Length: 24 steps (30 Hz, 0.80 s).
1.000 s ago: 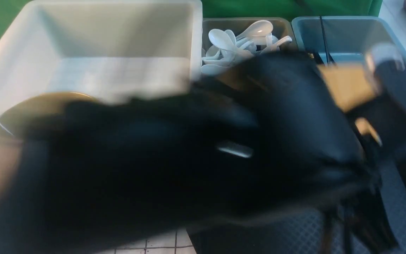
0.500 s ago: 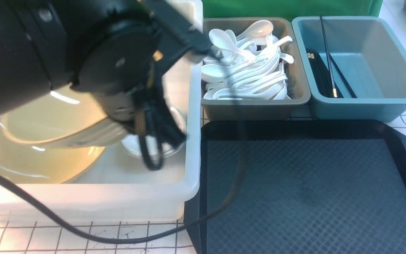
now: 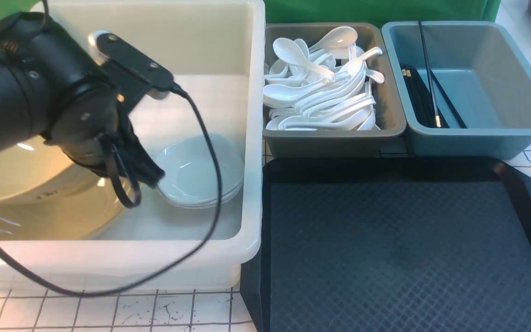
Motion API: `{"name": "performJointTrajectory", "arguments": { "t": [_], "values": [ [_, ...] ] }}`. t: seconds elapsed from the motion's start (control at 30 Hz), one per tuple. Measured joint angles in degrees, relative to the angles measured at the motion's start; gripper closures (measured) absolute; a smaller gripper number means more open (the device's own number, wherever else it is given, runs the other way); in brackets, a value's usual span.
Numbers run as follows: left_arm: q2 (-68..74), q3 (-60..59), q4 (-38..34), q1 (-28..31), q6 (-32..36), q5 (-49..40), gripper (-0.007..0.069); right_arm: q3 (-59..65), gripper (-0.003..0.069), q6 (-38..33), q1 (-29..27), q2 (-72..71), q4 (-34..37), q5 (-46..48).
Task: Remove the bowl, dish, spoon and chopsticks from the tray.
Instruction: Use the left arm to put the noodle bowl into the large storage box on the left
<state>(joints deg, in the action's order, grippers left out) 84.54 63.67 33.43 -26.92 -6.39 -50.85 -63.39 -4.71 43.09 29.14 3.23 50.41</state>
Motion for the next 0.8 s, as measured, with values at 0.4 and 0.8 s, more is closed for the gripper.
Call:
{"name": "performJointTrajectory", "arguments": {
  "t": [0.4,0.8],
  "values": [
    [7.33,-0.07,1.47,1.37,1.00,2.30,0.0608,0.00,0.0613,-1.88,0.00,0.00,4.83,-5.10],
    [8.92,-0.07,-2.37,1.37,0.98,2.53,0.0577,0.00,0.0613,-3.64,0.00,0.00,5.70,-2.40]
  ]
}}
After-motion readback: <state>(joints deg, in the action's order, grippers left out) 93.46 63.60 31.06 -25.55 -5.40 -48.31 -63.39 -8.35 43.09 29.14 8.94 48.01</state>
